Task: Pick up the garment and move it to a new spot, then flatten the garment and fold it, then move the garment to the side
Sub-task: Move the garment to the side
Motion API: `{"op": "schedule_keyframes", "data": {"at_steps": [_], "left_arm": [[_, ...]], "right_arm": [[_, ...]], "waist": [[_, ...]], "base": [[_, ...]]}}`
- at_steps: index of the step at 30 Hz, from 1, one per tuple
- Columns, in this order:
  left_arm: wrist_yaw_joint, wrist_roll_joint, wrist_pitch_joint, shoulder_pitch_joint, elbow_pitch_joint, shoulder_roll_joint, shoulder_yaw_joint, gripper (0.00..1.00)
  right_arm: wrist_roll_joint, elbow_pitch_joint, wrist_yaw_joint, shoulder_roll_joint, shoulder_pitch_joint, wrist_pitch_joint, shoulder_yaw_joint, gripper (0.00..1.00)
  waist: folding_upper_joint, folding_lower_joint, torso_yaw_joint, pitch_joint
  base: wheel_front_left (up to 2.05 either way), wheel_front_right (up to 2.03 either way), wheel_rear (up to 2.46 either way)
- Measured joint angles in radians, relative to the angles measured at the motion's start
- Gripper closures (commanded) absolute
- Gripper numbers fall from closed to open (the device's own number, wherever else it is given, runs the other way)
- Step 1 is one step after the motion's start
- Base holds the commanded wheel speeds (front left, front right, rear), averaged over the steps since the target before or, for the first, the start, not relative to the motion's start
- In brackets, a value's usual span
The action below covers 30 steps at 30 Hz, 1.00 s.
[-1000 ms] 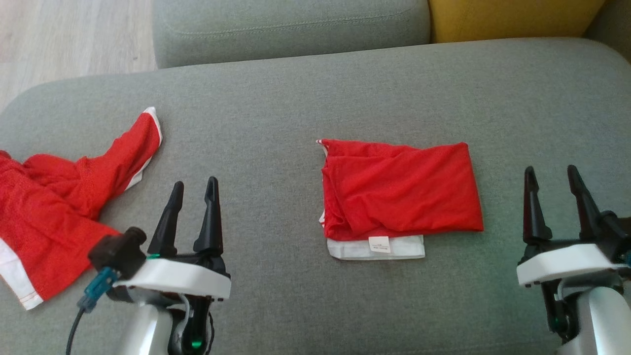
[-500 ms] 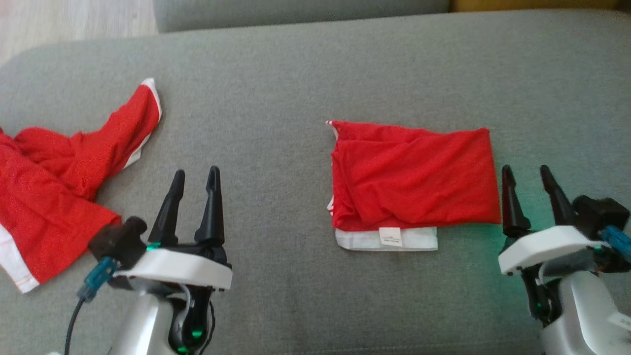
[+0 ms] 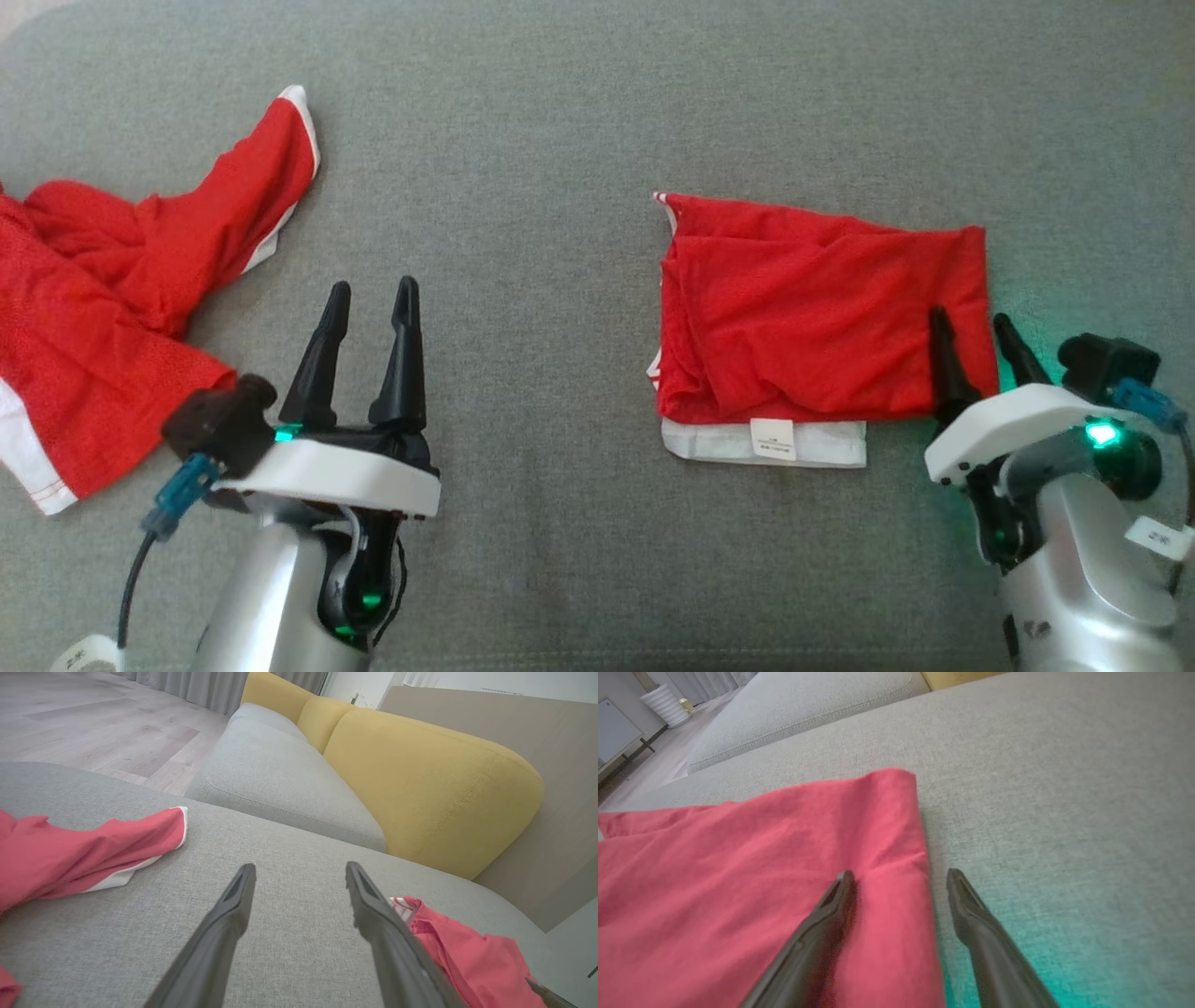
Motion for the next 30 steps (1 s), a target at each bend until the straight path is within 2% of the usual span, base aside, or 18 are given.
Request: {"op": "schedule_keyframes", "data": {"at_steps": [1,2,3,7,11,14,18,22,25,30], "left_arm": [[0.000,0.000,0.000,-0.001,0.002,0.000,0.000,0.00],[0.000,0.002,0.000,-0.002,0.002,0.000,0.000,0.00],[0.000,0.003,0.000,-0.003,0.002,0.000,0.000,0.00],[0.000,0.007,0.000,-0.003,0.004,0.000,0.006,0.00],[-0.001,0.017,0.000,-0.003,0.006,0.000,0.011,0.00],[-0.001,0.017,0.000,-0.003,0.004,0.000,0.022,0.00],[-0.006,0.048,0.000,-0.005,0.002,0.000,0.033,0.00],[-0.012,0.053,0.000,-0.018,0.001,0.000,0.033,0.00],[-0.016,0.050,0.000,-0.039,0.001,0.000,0.033,0.00],[-0.018,0.031,0.000,-0.065,-0.020,0.000,0.029,0.00]], "right_arm": [[0.010,0.010,0.000,0.000,-0.006,0.003,0.007,0.13],[0.018,0.019,0.000,0.000,-0.011,0.006,0.015,0.95],[0.018,0.025,0.000,-0.001,-0.016,0.005,0.026,1.00],[-0.019,0.031,0.000,-0.014,-0.030,-0.036,0.076,1.00],[-0.098,0.020,0.000,-0.062,-0.046,-0.086,0.129,1.00],[-0.164,-0.018,0.000,-0.112,-0.069,-0.100,0.176,1.00],[-0.203,-0.058,0.000,-0.213,-0.110,-0.088,0.222,1.00],[-0.189,-0.065,0.000,-0.340,-0.139,-0.060,0.217,1.00],[-0.154,-0.060,0.000,-0.410,-0.160,-0.041,0.188,1.00],[-0.111,-0.035,0.000,-0.454,-0.202,-0.005,0.100,1.00]], "waist": [[0.0000,0.0000,0.001,0.003],[0.0000,0.0000,0.001,0.004],[0.0000,-0.0001,0.001,0.005],[0.0000,-0.0001,-0.013,0.000],[0.0000,0.0000,-0.039,-0.008],[0.0000,-0.0001,-0.066,-0.013],[0.0000,-0.0001,-0.106,-0.009],[0.0000,-0.0001,-0.140,0.009],[0.0000,-0.0001,-0.155,0.030],[0.0000,-0.0001,-0.162,0.075]], "base": [[0.00,0.00,0.00],[0.00,0.00,0.00],[0.00,0.00,0.00],[0.00,0.00,0.00],[0.00,0.00,0.00],[0.00,0.00,0.00],[0.00,0.00,0.00],[0.00,0.00,0.00],[0.00,0.00,0.00],[0.00,0.00,0.00]]}}
